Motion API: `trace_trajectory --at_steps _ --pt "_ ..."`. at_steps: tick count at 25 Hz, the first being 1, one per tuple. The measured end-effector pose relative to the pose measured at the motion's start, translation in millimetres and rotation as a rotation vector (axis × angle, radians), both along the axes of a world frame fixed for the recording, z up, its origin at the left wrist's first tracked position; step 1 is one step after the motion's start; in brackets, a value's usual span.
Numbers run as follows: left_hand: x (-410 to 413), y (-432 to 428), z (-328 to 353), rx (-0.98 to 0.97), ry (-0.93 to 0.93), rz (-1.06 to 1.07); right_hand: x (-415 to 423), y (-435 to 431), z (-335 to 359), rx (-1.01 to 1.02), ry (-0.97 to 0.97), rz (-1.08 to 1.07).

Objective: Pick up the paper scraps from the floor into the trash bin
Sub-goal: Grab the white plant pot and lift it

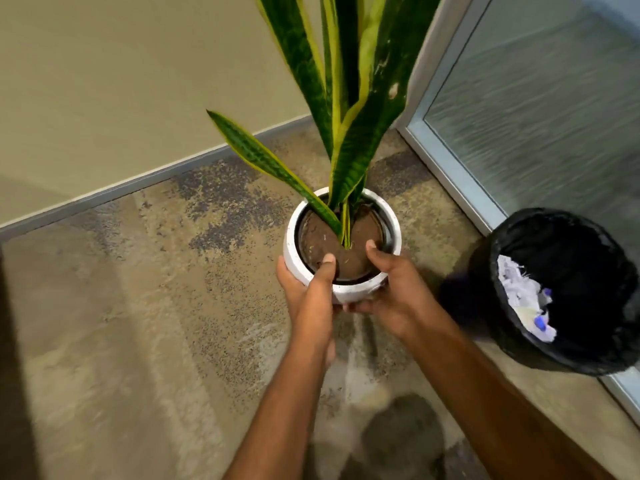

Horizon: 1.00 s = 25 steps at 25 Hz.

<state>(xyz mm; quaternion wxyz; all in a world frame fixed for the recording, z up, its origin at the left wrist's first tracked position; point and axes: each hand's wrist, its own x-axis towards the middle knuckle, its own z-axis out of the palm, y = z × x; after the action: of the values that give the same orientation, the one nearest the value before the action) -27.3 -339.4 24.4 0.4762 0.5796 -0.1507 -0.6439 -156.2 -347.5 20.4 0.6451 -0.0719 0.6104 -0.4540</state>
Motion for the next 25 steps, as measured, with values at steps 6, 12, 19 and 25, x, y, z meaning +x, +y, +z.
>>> trace_trajectory --at_steps 6,12,19,25 --pt "-20 -6 175 0.079 -0.098 -0.019 -25 1 166 0.027 -0.131 0.032" --pt "-35 -63 256 0.054 -0.118 -0.064 -53 -49 262 0.199 -0.029 0.181" --pt "-61 -182 201 -0.038 -0.288 -0.206 -89 -146 217 0.348 -0.268 0.074" --pt "-98 -272 148 -0.101 -0.504 -0.395 -121 -214 152 0.378 -0.280 -0.139"
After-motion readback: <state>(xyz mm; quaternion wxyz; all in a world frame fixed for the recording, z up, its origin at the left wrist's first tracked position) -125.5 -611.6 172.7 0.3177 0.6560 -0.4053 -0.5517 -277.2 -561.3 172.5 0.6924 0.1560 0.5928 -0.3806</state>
